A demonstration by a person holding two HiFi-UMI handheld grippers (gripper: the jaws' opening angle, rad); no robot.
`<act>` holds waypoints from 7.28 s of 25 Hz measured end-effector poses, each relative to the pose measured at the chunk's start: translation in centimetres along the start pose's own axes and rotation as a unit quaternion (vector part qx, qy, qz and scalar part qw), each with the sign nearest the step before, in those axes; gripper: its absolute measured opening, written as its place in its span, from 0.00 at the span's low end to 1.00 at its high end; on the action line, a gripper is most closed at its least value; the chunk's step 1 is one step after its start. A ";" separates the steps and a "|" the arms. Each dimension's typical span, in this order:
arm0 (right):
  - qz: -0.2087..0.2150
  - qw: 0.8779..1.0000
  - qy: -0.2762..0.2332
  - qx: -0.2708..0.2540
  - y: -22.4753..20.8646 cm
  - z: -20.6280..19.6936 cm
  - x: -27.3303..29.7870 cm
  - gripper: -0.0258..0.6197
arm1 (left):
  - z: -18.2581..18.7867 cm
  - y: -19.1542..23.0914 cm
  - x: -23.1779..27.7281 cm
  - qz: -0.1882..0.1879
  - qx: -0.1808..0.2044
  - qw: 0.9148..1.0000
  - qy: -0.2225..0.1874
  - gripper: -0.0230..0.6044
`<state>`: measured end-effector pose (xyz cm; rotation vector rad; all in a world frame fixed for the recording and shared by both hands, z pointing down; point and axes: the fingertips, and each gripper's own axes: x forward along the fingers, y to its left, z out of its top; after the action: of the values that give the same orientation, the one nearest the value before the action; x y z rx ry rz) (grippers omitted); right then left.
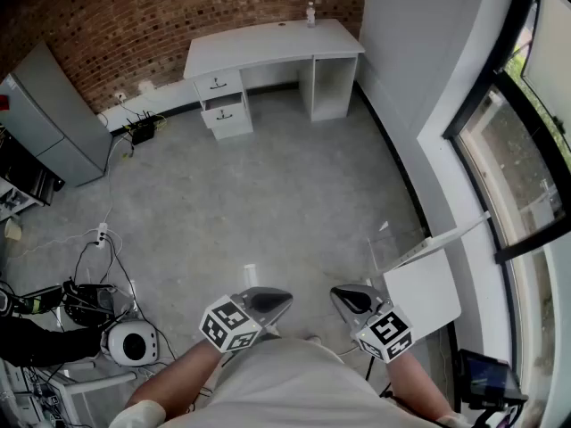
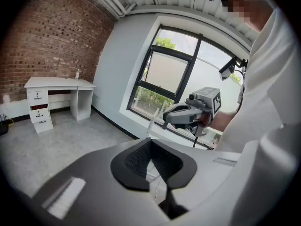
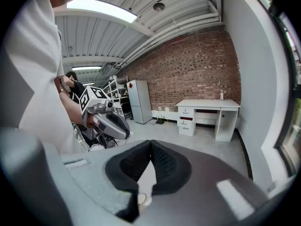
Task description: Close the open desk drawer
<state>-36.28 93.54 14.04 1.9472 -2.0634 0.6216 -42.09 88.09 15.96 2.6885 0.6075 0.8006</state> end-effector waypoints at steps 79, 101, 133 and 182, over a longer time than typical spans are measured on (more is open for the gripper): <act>0.291 0.922 0.206 -0.152 -44.1 37.8 81.0 0.07 | 26.9 92.2 0.2 0.141 -0.306 0.909 -0.245 0.09; 0.448 0.775 0.358 -0.265 -56.6 30.4 106.6 0.06 | 14.1 122.9 11.8 0.225 -0.501 0.726 -0.415 0.12; 0.476 0.712 0.435 -0.279 -60.9 10.7 117.7 0.06 | -7.7 145.2 22.4 0.195 -0.572 0.623 -0.497 0.17; 0.454 0.717 0.455 -0.270 -62.4 11.1 116.6 0.06 | 1.3 154.8 22.6 0.150 -0.540 0.637 -0.530 0.08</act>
<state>16.79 -16.65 65.57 0.0694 -1.9723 0.7746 24.44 -37.14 82.04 1.5765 -0.5136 -0.4137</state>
